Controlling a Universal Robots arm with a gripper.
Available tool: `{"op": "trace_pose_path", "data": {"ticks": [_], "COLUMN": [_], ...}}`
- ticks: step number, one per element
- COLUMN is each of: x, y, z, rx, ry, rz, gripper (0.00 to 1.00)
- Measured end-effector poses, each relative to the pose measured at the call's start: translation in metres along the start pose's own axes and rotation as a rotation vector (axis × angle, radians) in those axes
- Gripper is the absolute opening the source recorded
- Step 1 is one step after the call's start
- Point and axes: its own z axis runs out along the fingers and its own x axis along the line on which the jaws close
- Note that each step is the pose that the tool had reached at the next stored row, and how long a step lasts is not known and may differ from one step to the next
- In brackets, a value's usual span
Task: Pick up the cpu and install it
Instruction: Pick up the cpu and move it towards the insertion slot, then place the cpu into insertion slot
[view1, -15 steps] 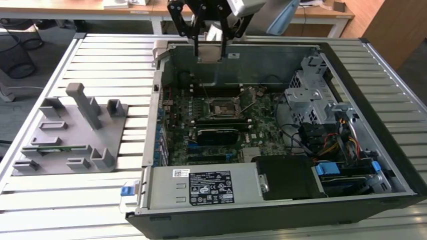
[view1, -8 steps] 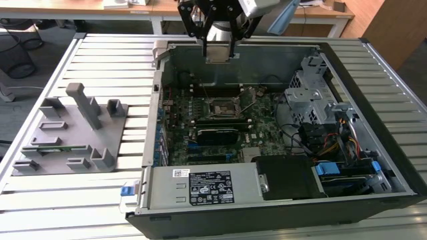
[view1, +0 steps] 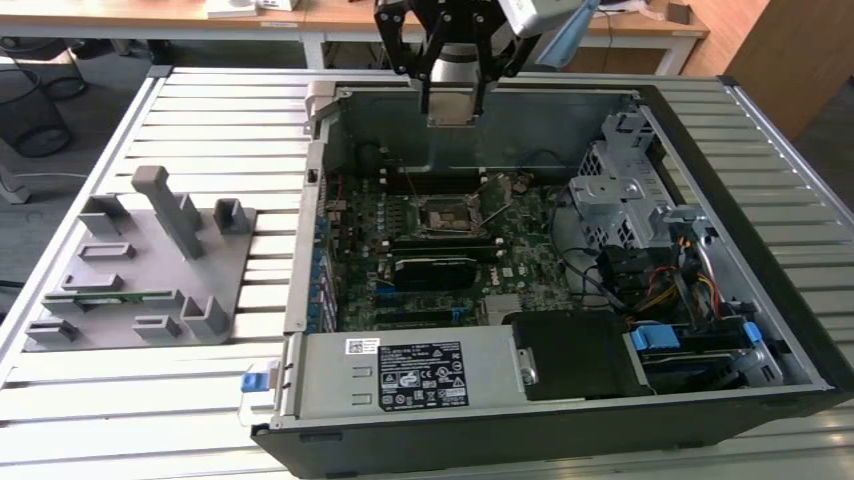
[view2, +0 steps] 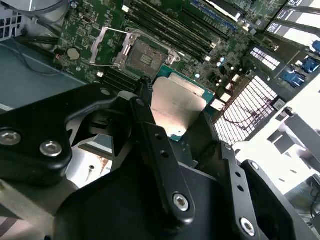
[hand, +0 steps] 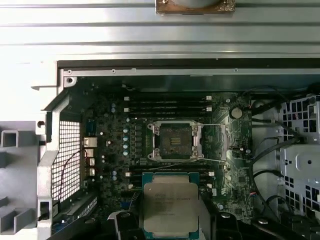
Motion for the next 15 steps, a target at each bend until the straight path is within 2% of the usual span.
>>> {"op": "trace_pose_path", "data": {"ticks": [10,15], "x": [-0.0097,-0.0109], "y": [0.0002,0.0002], "z": [0.0001,0.0001], "rx": [0.0000,0.0002], "ry": [0.0000,-0.0006], "rz": [0.000,0.010], "gripper": [0.53,0.53]}}
